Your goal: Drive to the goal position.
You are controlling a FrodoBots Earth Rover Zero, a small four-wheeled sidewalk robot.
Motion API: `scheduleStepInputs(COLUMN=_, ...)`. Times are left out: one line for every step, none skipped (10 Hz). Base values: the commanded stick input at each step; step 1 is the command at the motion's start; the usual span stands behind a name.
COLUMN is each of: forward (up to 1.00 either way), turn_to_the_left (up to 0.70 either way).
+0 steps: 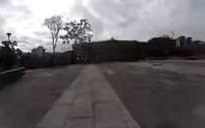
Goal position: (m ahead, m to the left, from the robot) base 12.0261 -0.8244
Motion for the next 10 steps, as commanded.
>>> scheduleStepInputs(forward=0.85, turn_to_the_left=0.00)
scheduleStepInputs(forward=0.85, turn_to_the_left=0.00)
scheduleStepInputs(forward=0.85, turn_to_the_left=0.00)
scheduleStepInputs(forward=0.85, turn_to_the_left=0.00)
scheduleStepInputs(forward=0.85, turn_to_the_left=0.00)
scheduleStepInputs(forward=0.85, turn_to_the_left=0.00)
scheduleStepInputs(forward=0.85, turn_to_the_left=0.00)
scheduleStepInputs(forward=0.85, turn_to_the_left=0.00)
scheduleStepInputs(forward=0.85, turn_to_the_left=0.00)
scheduleStepInputs(forward=0.85, turn_to_the_left=0.00)
